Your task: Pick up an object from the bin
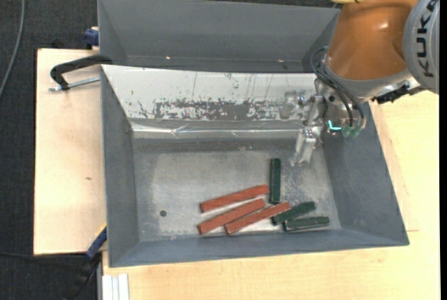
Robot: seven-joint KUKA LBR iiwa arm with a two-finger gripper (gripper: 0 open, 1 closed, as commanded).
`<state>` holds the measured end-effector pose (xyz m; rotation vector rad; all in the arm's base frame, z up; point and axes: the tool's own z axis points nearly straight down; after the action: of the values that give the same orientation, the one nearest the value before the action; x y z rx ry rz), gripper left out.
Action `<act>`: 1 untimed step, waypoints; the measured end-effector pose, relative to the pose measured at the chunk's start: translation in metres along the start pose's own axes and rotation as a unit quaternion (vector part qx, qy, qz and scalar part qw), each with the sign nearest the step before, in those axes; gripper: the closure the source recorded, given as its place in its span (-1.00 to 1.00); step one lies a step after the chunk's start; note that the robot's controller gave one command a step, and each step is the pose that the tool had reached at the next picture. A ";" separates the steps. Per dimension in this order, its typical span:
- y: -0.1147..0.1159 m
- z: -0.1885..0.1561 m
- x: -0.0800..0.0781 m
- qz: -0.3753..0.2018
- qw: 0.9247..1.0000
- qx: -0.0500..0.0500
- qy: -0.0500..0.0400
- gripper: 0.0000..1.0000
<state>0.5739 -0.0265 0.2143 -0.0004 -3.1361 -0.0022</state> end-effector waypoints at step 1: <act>0.000 -0.004 -0.002 0.000 1.000 0.000 -0.004 -1.00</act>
Offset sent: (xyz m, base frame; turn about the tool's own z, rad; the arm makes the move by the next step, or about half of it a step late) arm -0.0533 0.1140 -0.1443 -0.0821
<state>0.5755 -0.0265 0.2186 0.0009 -3.1445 -0.0011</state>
